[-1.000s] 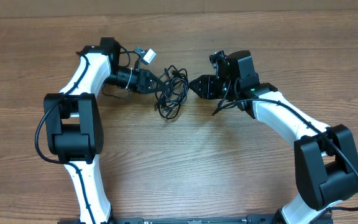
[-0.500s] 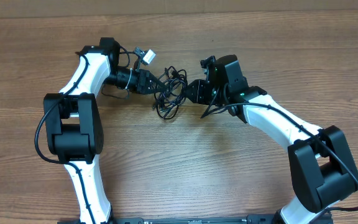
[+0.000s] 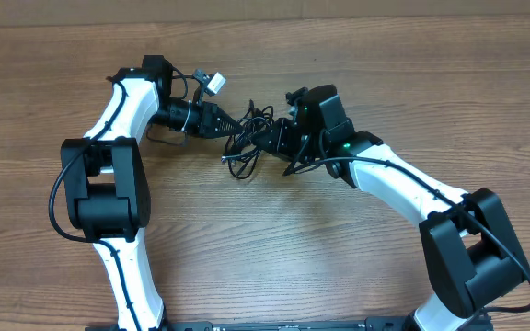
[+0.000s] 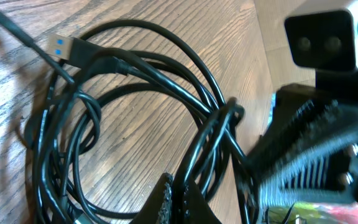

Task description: Untangle cables

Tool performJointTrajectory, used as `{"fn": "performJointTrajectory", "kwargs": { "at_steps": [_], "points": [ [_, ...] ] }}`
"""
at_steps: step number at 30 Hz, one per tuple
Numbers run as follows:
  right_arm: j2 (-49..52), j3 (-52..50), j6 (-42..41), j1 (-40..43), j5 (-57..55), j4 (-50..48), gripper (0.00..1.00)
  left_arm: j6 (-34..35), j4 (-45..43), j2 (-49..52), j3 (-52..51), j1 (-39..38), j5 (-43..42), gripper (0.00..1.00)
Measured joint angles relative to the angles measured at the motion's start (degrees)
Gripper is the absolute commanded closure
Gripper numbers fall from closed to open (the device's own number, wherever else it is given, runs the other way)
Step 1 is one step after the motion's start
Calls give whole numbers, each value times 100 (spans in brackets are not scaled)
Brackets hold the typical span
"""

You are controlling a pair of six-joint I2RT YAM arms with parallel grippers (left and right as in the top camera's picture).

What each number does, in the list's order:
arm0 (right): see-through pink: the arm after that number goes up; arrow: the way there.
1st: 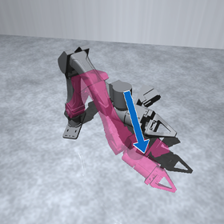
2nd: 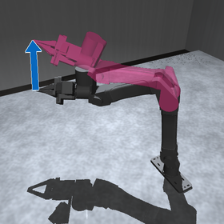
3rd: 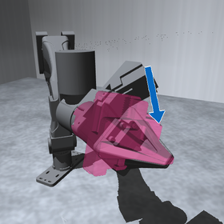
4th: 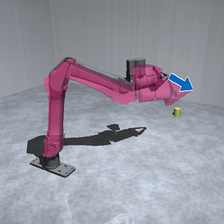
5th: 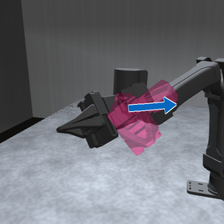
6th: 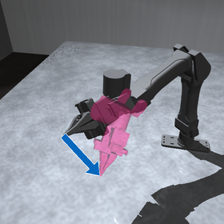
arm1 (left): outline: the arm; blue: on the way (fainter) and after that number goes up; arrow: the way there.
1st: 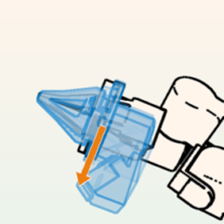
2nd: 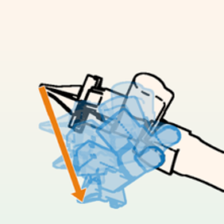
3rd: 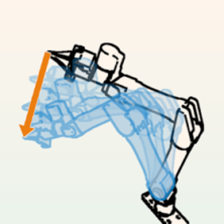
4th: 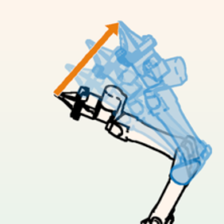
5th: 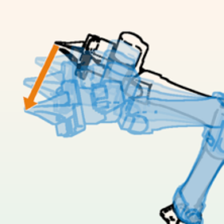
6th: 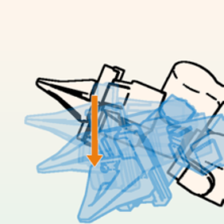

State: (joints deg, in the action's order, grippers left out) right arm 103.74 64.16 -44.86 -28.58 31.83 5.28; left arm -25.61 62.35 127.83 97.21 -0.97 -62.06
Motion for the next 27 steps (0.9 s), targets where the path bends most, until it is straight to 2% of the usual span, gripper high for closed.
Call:
{"fn": "performJointTrajectory", "kwargs": {
  "at_steps": [8,14,18,21,27],
  "points": [
    [0,-2,52,11,-20,-205,79,0,-2,0,0,0,-2,96],
    [-39,168,229,474,529,-175,79,2,2,0,0,-4,-4,96],
    [-151,256,715,682,520,409,78,2,0,0,0,-7,-2,96],
    [-160,262,1550,706,225,1025,78,2,0,0,0,-7,-2,96],
    [-153,264,2330,660,-111,1099,75,0,2,0,0,-7,-2,96]
  ]
}}
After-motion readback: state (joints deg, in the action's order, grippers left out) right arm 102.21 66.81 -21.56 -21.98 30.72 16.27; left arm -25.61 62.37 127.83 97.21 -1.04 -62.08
